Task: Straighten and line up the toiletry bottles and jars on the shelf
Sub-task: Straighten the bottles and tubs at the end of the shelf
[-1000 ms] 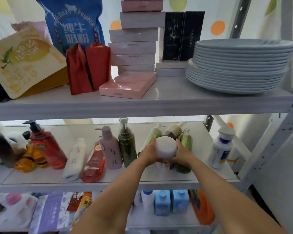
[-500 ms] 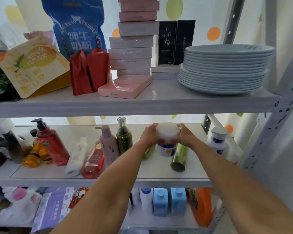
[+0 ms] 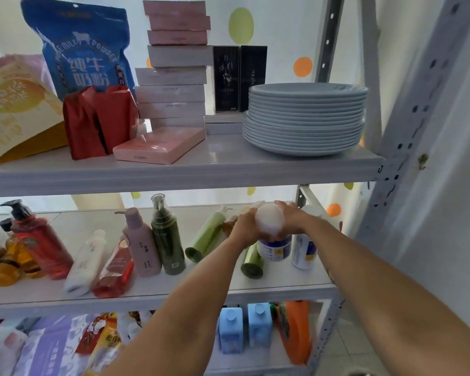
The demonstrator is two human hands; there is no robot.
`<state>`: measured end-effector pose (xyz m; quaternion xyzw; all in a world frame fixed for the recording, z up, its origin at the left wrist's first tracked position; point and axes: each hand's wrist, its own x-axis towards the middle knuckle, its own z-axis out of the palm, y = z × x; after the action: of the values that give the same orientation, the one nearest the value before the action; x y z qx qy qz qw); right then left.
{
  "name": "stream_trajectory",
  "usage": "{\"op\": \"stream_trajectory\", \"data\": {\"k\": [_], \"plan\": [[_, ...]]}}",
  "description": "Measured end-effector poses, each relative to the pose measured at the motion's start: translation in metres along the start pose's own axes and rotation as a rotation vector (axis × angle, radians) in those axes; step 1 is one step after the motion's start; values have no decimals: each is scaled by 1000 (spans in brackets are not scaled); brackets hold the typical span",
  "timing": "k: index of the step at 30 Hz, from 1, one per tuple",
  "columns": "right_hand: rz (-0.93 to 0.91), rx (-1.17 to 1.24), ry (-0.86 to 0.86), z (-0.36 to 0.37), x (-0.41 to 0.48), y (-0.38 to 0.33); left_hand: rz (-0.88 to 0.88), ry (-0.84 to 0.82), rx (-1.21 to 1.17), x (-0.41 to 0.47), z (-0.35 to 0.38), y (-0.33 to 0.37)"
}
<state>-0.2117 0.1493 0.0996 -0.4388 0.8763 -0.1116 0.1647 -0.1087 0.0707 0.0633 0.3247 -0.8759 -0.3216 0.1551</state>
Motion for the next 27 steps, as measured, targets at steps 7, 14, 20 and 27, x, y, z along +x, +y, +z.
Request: {"op": "stream_trajectory", "data": {"k": [7, 14, 20, 27], "plan": [[53, -83, -12, 6, 10, 5, 49, -26, 41, 5, 0, 0], [100, -84, -31, 1, 13, 10, 55, -20, 23, 10, 5, -5], [105, -41, -44, 13, 16, 1, 64, -17, 52, 12, -4, -20], [99, 29, -18, 17, 20, -18, 83, 15, 12, 15, -11, -34]]}}
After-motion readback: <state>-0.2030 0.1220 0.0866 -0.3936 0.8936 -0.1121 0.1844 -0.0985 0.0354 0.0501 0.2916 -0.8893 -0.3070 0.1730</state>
